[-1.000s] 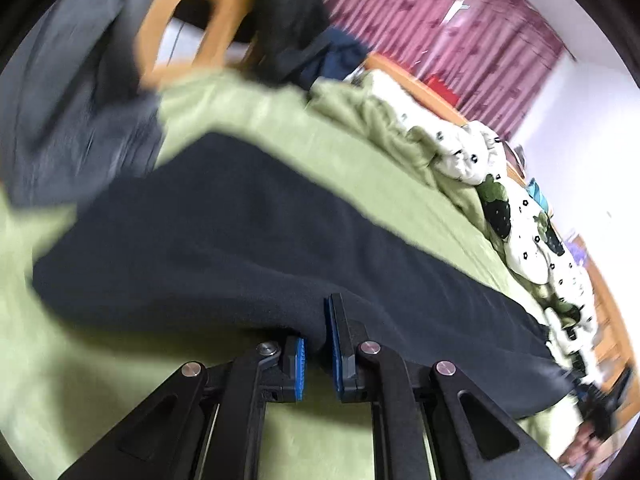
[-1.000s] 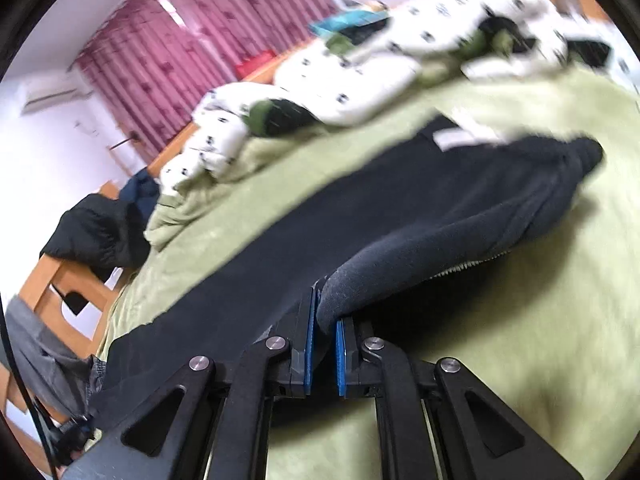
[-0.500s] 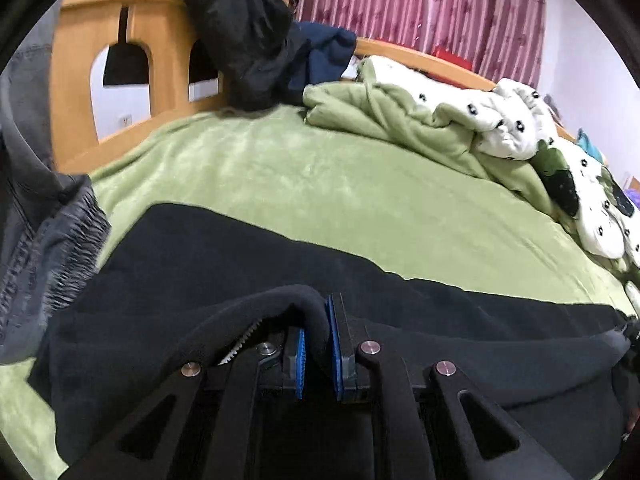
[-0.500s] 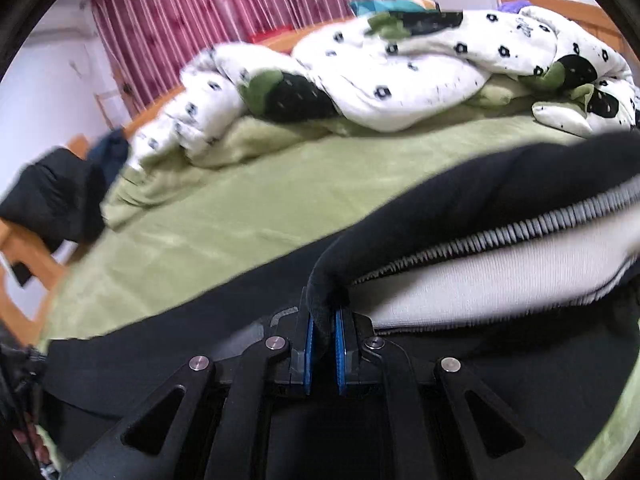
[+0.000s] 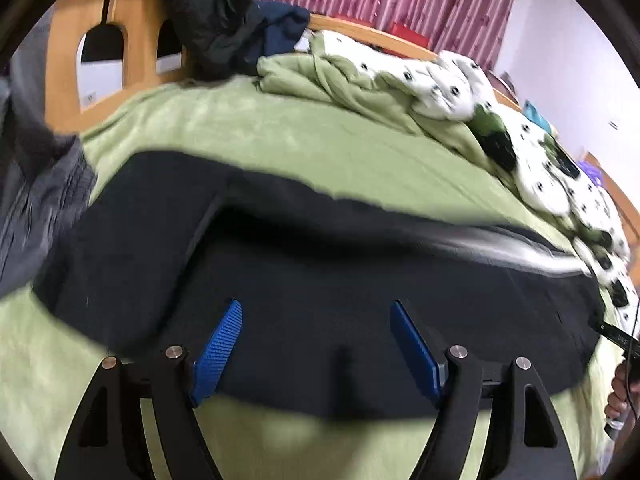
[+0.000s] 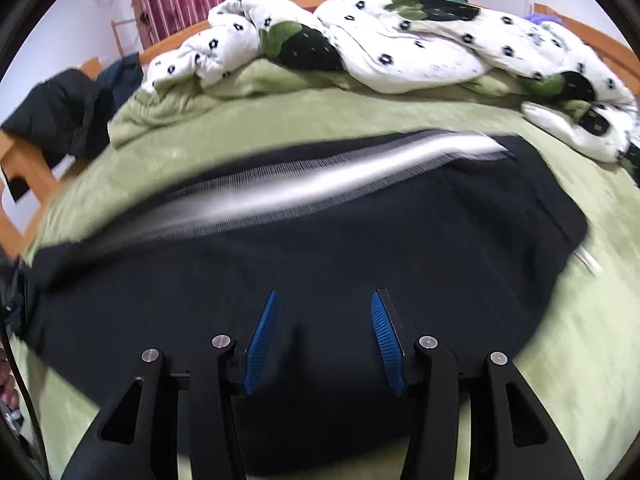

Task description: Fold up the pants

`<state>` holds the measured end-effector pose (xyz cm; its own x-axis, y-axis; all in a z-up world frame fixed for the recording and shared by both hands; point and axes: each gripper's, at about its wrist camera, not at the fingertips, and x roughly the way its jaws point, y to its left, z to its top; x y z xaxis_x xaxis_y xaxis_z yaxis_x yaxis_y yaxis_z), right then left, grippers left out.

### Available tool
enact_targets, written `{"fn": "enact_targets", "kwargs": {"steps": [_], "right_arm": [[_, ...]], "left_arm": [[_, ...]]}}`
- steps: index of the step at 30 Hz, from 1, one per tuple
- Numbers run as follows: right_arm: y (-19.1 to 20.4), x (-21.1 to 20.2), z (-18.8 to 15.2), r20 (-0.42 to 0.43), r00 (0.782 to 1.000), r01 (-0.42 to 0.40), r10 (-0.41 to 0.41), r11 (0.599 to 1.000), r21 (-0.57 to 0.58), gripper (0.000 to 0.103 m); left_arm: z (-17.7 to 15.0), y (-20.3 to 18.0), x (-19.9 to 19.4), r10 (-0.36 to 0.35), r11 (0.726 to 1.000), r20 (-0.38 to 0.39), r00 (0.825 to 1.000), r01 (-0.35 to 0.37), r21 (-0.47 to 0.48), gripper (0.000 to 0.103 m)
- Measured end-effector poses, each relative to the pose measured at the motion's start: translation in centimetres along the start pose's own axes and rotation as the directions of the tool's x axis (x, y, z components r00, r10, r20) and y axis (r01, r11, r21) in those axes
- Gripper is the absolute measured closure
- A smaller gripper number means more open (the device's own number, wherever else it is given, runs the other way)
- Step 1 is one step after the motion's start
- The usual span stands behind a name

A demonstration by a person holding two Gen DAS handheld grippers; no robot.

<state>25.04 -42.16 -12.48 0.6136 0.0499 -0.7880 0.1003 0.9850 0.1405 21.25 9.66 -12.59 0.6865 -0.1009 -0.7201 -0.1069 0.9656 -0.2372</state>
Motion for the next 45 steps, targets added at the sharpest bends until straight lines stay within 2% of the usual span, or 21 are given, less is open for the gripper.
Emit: {"fn": "enact_targets", "kwargs": {"steps": [4,8,12,19,20,21,22,23,24,25,27,29,31,34,37,41,43,45], "right_arm": [[-2.3,-1.9,-3.8,-0.002,1.000,0.000,0.000,1.000,0.029,0.049],[-4.0,-1.9,-6.1,0.015,0.999,-0.034,0.033,0.995,0.091,0.047],[-5.1,0.2,-6.5,0.012,0.995,-0.097,0.096,0.979,0.177,0.042],[-5.5,3.7,-4.1,0.063,0.992,-0.122,0.109,0.959,0.257,0.036],[-5.5,4.4,-3.5,0.068,0.992,-0.117,0.102,0.953,0.278,0.036],[-5.4,4.8,-3.0,0.074,0.994,-0.104,0.087,0.953,0.285,0.040],[-5.3,5.2,-2.3,0.071,0.996,-0.075,0.057,0.953,0.294,0.047],[-5.2,5.4,-2.0,0.064,0.997,-0.062,0.045,0.952,0.298,0.070],[-5.3,5.5,-1.7,0.063,0.997,-0.061,0.043,0.949,0.308,0.081],[-5.4,5.3,-1.7,0.073,0.997,-0.061,0.040,0.949,0.311,0.085],[-5.2,4.4,-1.6,0.091,0.996,-0.049,0.024,0.956,0.290,0.094],[-5.1,3.0,-1.6,0.109,0.994,-0.054,0.025,0.963,0.265,0.095],[-6.0,1.4,-2.4,0.123,0.991,-0.085,0.050,0.949,0.302,0.095],[-6.8,-0.9,-4.0,0.143,0.987,-0.117,0.074,0.939,0.324,0.098],[-7.7,-4.0,-6.9,0.153,0.986,-0.118,0.073,0.944,0.307,0.099],[-10.3,-8.8,-12.6,0.158,0.983,-0.143,0.095,0.936,0.323,0.099],[-11.2,-10.6,-15.3,0.155,0.985,-0.127,0.082,0.941,0.313,0.099],[-12.0,-11.5,-17.8,0.137,0.988,-0.102,0.065,0.952,0.288,0.097]], "left_arm": [[-4.5,1.9,-1.3,-0.047,0.996,-0.044,0.998,0.044,-0.084,0.028],[-6.8,3.5,-0.6,-0.081,0.986,-0.083,0.993,0.068,-0.151,0.028],[-6.1,4.6,0.4,-0.137,0.968,-0.046,0.990,0.124,-0.218,0.028],[-3.2,5.0,4.2,-0.172,0.945,-0.037,0.984,0.155,-0.287,0.030],[-2.8,4.9,4.5,-0.168,0.945,-0.030,0.985,0.152,-0.288,0.034],[-2.4,4.7,4.9,-0.148,0.948,-0.029,0.989,0.134,-0.288,0.037],[-2.1,4.5,5.2,-0.123,0.952,-0.033,0.992,0.108,-0.287,0.051],[-1.9,4.5,5.5,-0.095,0.955,-0.037,0.995,0.081,-0.285,0.064],[-1.7,4.4,5.7,-0.098,0.957,-0.042,0.994,0.082,-0.279,0.072],[-1.6,4.2,5.8,-0.117,0.956,-0.044,0.992,0.101,-0.274,0.083],[-1.9,3.8,5.0,-0.098,0.962,-0.024,0.995,0.088,-0.259,0.086],[-2.3,3.2,4.1,-0.068,0.970,-0.016,0.998,0.062,-0.236,0.089],[-3.0,2.6,2.7,-0.052,0.976,-0.013,0.999,0.048,-0.213,0.090],[-4.7,2.1,0.0,-0.082,0.976,-0.012,0.997,0.077,-0.206,0.090],[-7.2,2.0,-3.0,-0.073,0.984,-0.027,0.997,0.068,-0.164,0.090],[-11.2,2.2,-7.3,-0.097,0.987,-0.048,0.994,0.090,-0.130,0.090],[-13.5,2.2,-9.3,-0.113,0.988,-0.058,0.992,0.106,-0.109,0.090],[-15.0,1.6,-10.0,-0.094,0.992,-0.074,0.993,0.087,-0.087,0.089]]}}
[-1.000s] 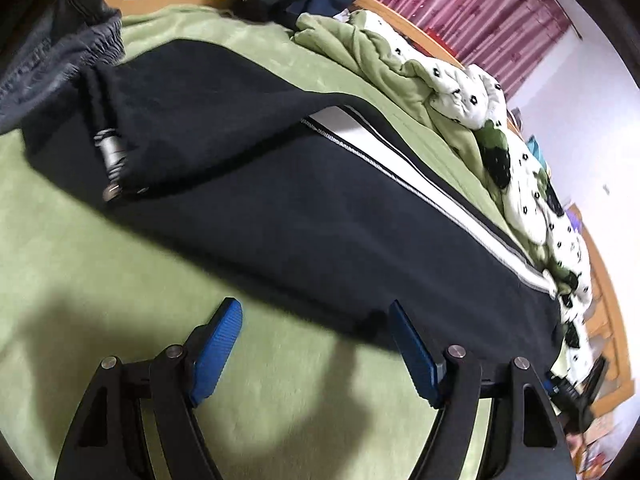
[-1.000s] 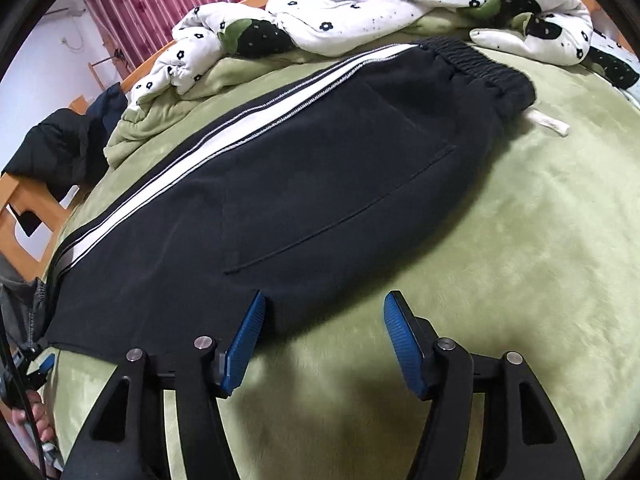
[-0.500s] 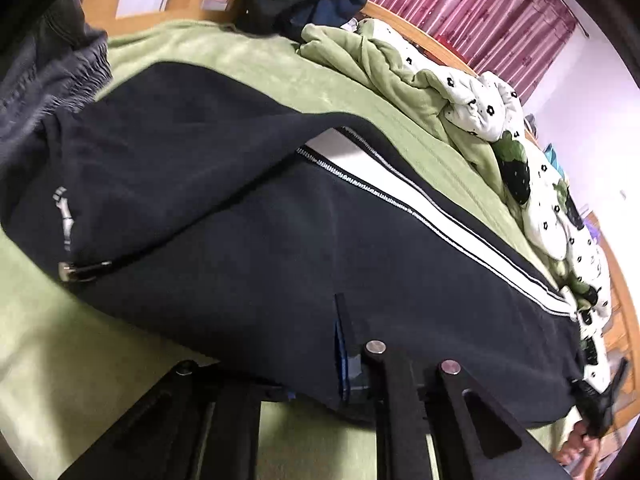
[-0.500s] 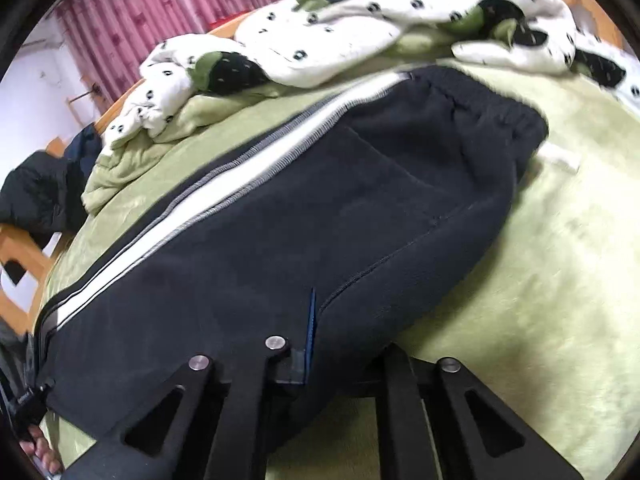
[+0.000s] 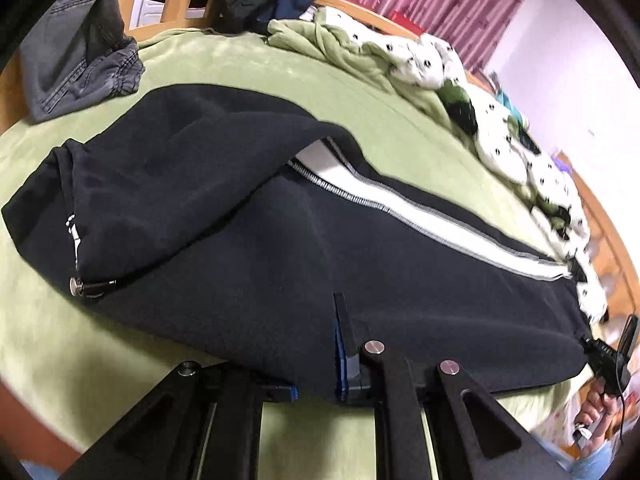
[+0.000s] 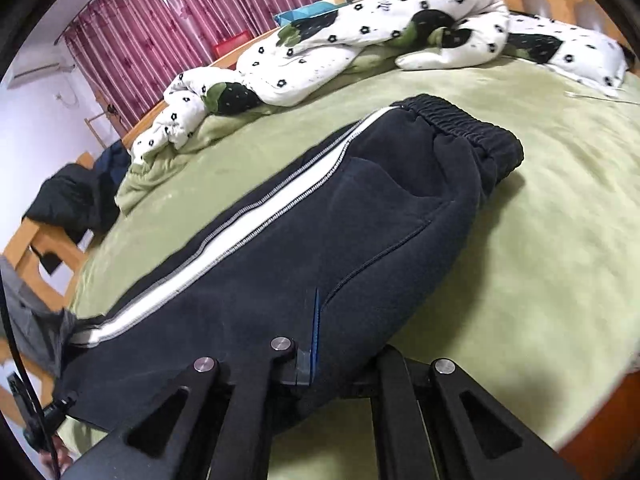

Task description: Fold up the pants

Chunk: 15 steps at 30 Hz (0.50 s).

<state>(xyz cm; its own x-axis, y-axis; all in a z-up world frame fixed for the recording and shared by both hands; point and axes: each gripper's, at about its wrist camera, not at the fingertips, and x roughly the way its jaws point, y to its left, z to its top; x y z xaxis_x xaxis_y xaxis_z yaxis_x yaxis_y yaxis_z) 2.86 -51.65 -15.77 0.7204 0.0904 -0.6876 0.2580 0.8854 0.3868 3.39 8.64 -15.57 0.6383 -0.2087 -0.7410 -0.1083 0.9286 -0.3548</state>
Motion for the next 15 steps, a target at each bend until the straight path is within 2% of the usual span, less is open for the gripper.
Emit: {"fn": "enact_targets", "kwargs": {"steps": [3,4,6,7,8,10,11,13,15], "right_arm": [[-1.2,0.9,-1.1,-0.064,0.998,0.022,-0.025,0.999,-0.041,0.089],[-1.4,1.1,-1.0,-0.066,0.997,0.027,-0.031,0.999,-0.047,0.086],[-2.7,0.4,-0.5,-0.012,0.999,0.050,-0.051,0.998,-0.029,0.069],[-3.6,-0.2,-0.3,0.024,0.998,0.054,-0.054,0.999,0.000,0.063],[-4.5,-0.8,0.0,0.070,0.995,0.069,-0.072,0.997,0.036,0.053],[-5.8,-0.9,0.9,0.139,0.984,0.100,-0.112,0.991,0.087,0.042],[-6.7,0.1,2.0,0.135,0.981,0.122,-0.138,0.986,0.116,0.039],[-8.0,2.9,4.2,0.080,0.988,0.117,-0.130,0.982,0.148,0.039],[-9.1,5.9,5.8,0.014,0.994,0.106,-0.110,0.978,0.180,0.039]], "left_arm": [[-1.2,-0.5,0.6,0.063,0.997,-0.007,0.998,-0.062,0.037,0.083],[-1.2,-0.4,0.8,0.072,0.997,-0.022,0.997,-0.072,0.028,0.078],[-1.4,-0.3,0.6,0.065,0.998,-0.058,0.996,-0.064,0.008,0.063],[-1.6,-0.4,0.3,0.068,0.998,-0.067,0.995,-0.067,0.011,0.051],[-2.0,-0.8,-0.2,0.083,0.996,-0.056,0.995,-0.081,0.027,0.046],[-2.9,-1.3,-1.3,0.122,0.990,-0.012,0.992,-0.121,0.069,0.043],[-3.5,-1.7,-2.0,0.157,0.982,0.025,0.987,-0.159,0.101,0.042],[-4.0,-1.9,-2.9,0.196,0.972,0.068,0.978,-0.203,0.116,0.042],[-3.9,-1.8,-3.6,0.208,0.971,0.079,0.975,-0.215,0.100,0.042]]}}
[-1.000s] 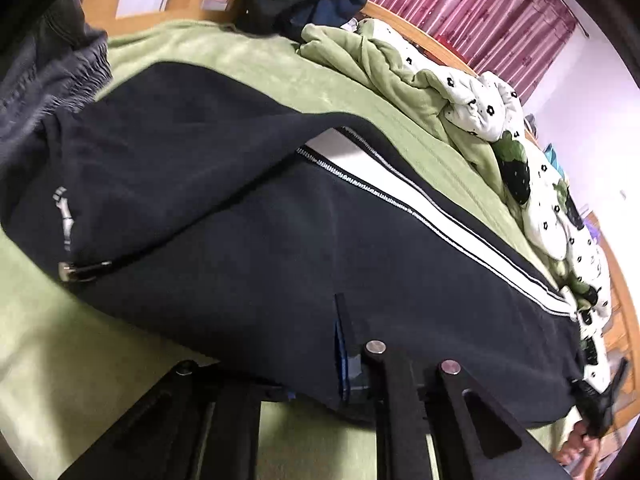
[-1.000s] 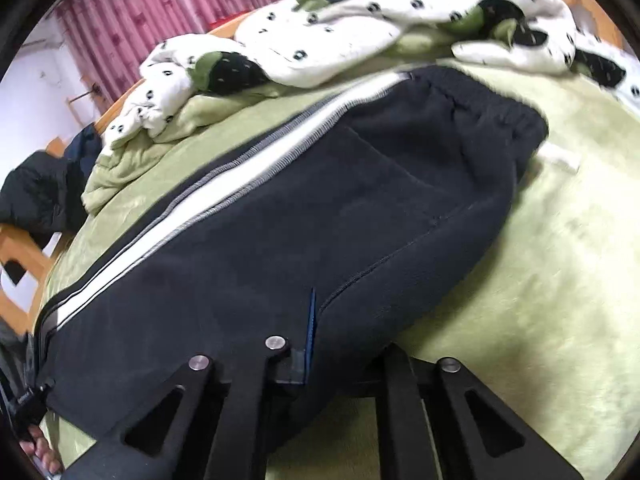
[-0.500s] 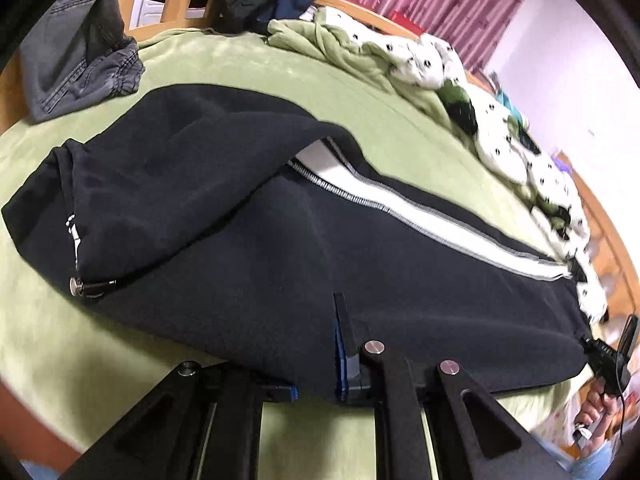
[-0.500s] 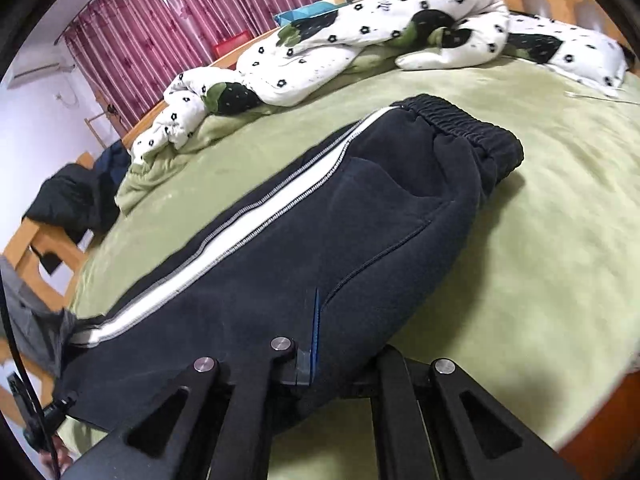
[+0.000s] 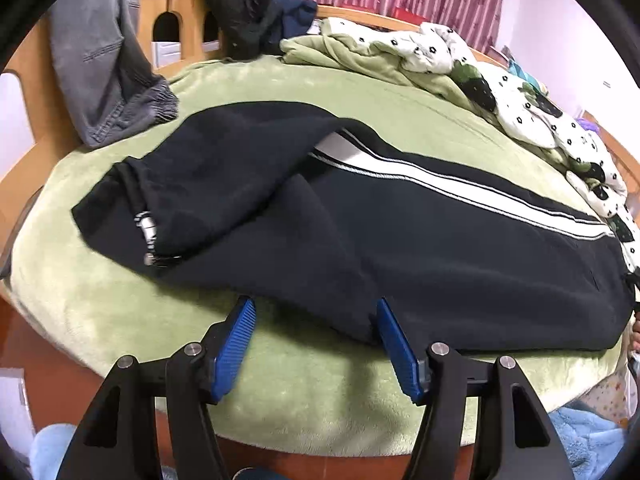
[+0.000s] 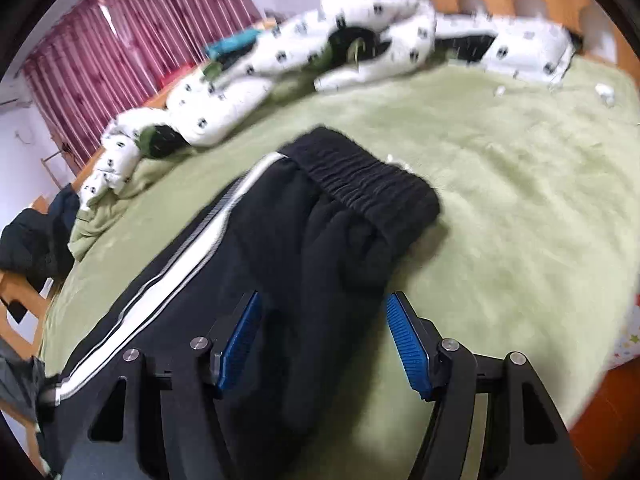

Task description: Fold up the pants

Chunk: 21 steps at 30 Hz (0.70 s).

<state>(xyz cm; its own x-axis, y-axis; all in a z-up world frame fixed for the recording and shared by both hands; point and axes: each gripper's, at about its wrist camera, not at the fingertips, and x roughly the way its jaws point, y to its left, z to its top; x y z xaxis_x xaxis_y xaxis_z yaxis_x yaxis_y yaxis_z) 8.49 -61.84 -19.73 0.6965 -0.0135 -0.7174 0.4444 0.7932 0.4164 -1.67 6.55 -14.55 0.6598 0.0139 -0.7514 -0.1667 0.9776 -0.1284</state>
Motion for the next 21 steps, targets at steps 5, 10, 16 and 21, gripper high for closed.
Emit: {"fn": "enact_targets", "kwargs": {"steps": [5,10,16,21], "right_arm": [[-0.4,1.7,2.1,0.028,0.999,-0.032,0.030,0.996,0.078,0.070],[0.1,1.1,1.7,0.047,0.999,0.001,0.001,0.999,-0.048,0.069],[1.2,-1.9,-2.4,0.073,0.985,0.172,-0.158,0.948,-0.266,0.052],[1.5,-8.1,-4.3,0.165,0.968,0.216,-0.187,0.959,-0.183,0.045]], "left_arm": [[1.3,1.2,-1.3,0.049,0.998,0.030,0.998,-0.048,-0.032,0.042],[1.8,3.0,-1.9,0.082,0.995,0.068,0.994,-0.078,-0.054,0.042],[3.3,4.6,0.6,0.201,0.980,0.052,0.978,-0.200,-0.018,0.042],[4.9,7.7,3.6,0.089,0.993,0.009,0.996,-0.088,-0.073,0.072]]}}
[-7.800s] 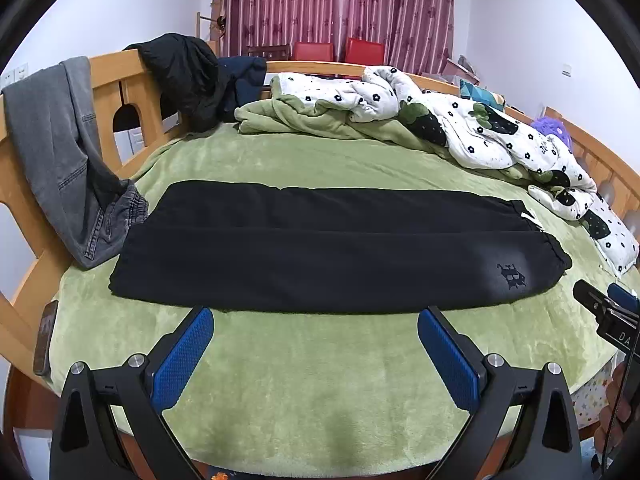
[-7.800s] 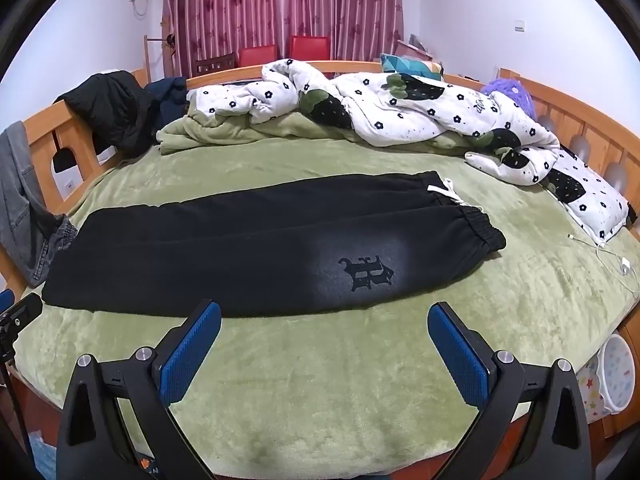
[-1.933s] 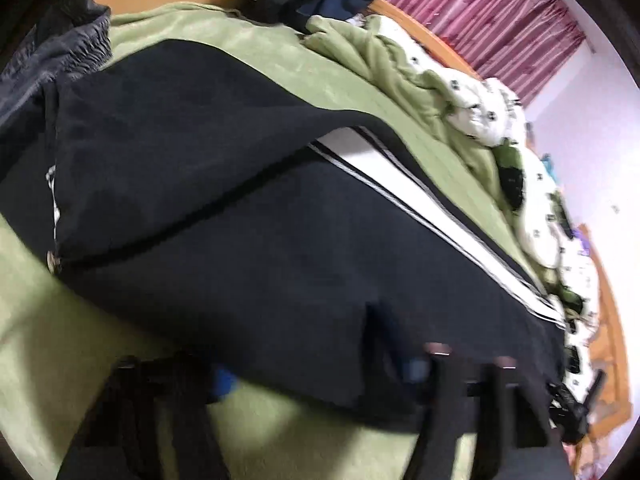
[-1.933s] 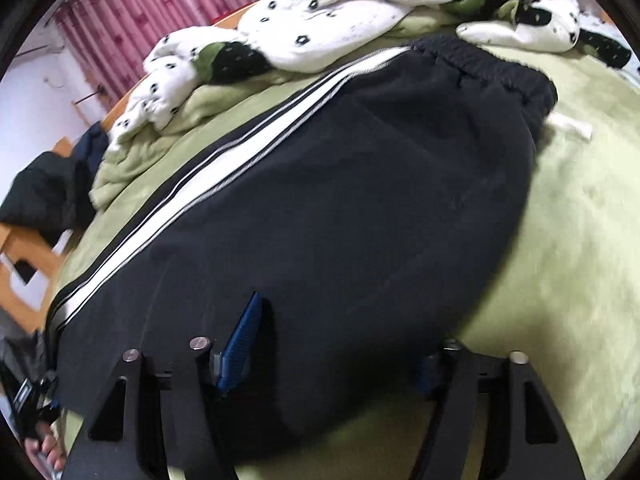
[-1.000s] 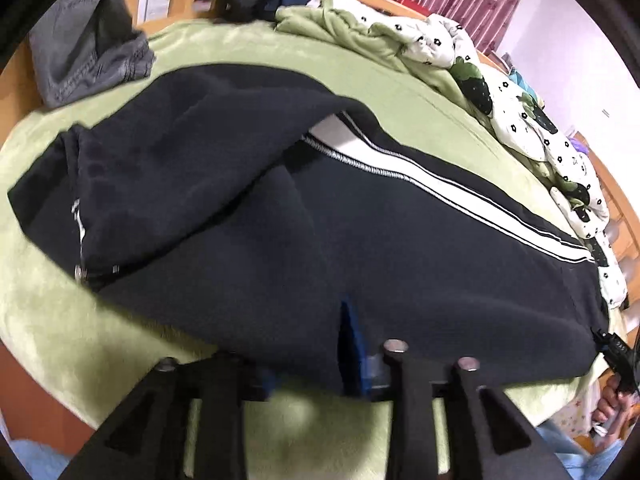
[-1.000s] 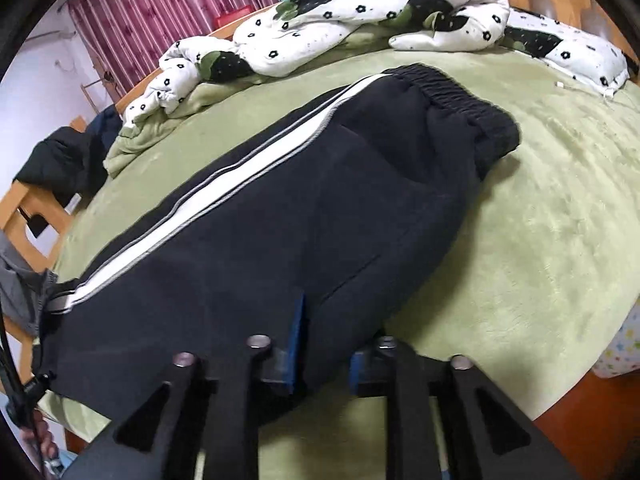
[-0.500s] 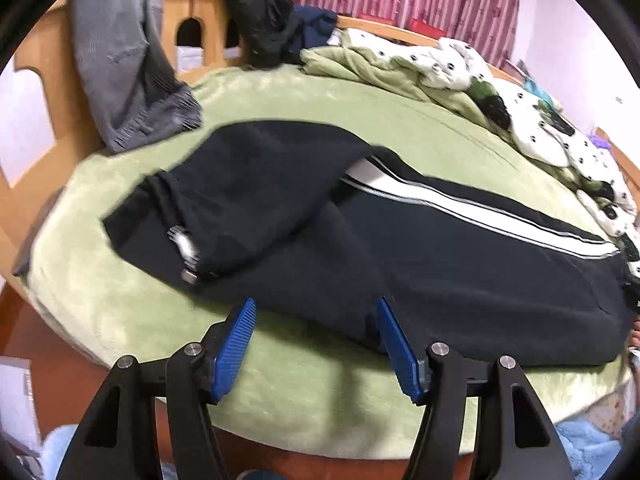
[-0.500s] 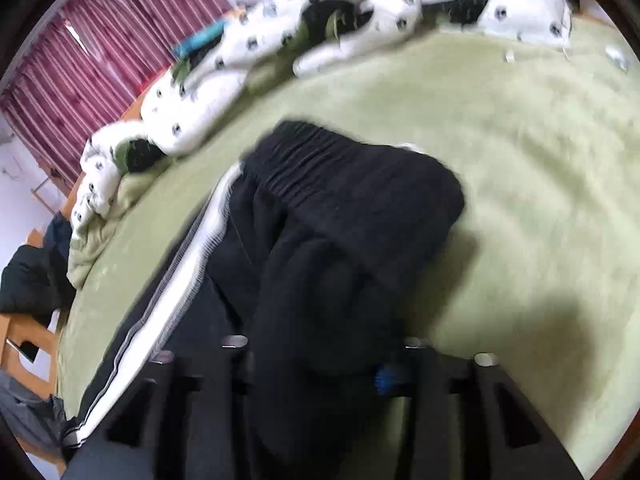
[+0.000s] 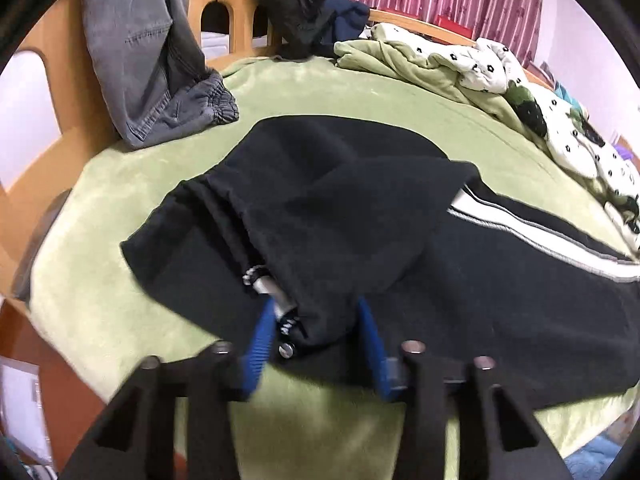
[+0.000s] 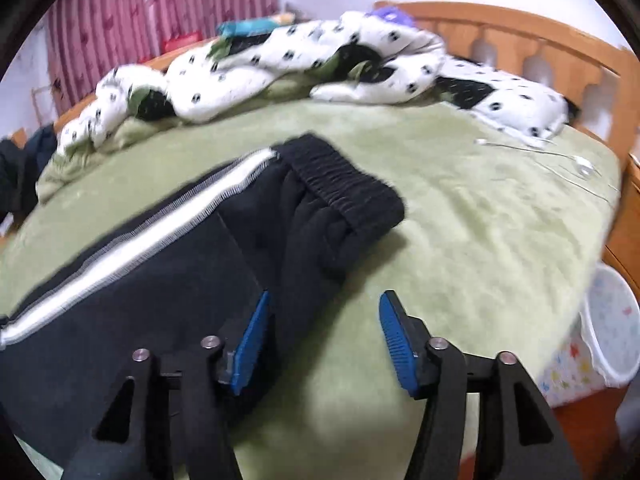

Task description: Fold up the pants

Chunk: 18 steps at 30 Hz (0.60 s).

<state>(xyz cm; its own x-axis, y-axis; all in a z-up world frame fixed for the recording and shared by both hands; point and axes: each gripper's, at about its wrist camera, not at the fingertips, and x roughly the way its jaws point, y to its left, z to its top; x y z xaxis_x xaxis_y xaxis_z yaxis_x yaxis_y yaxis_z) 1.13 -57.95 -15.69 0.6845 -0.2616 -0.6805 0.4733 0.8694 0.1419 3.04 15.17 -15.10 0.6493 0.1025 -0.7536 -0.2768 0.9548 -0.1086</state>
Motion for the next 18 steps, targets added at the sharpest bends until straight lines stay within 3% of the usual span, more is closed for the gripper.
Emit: {"fn": "enact_targets", "kwargs": {"steps": [1,5,9,12,14,18], "right_arm": [[0.1,-0.9,0.0,0.016,1.000,0.005,-0.005,1.000,0.020,0.045],[1.5,-2.7,0.4,0.039,0.999,-0.013,0.010,0.996,0.091,0.045],[5.0,-2.2,1.2,0.010,0.998,-0.060,0.060,0.994,0.096,0.045],[8.5,-1.8,1.2,-0.012,0.998,-0.054,0.054,0.998,0.011,0.045],[10.6,-2.0,0.9,-0.006,0.999,-0.050,0.049,0.997,-0.053,0.045],[14.1,-2.6,0.3,0.008,0.999,-0.048,0.049,0.987,-0.153,0.045]], "left_arm": [[0.8,0.5,0.1,-0.007,1.000,0.021,1.000,0.007,-0.010,0.077],[5.6,2.2,0.5,-0.036,0.995,0.129,0.991,0.047,-0.083,0.079],[10.0,2.1,2.5,0.000,0.997,0.190,0.982,0.013,-0.070,0.078],[12.0,2.3,4.3,0.041,0.996,0.173,0.984,-0.026,-0.085,0.062],[12.8,2.7,4.8,0.055,0.993,0.158,0.986,-0.038,-0.109,0.037],[11.8,2.7,3.7,-0.044,0.995,0.143,0.989,0.057,-0.087,0.032]]}}
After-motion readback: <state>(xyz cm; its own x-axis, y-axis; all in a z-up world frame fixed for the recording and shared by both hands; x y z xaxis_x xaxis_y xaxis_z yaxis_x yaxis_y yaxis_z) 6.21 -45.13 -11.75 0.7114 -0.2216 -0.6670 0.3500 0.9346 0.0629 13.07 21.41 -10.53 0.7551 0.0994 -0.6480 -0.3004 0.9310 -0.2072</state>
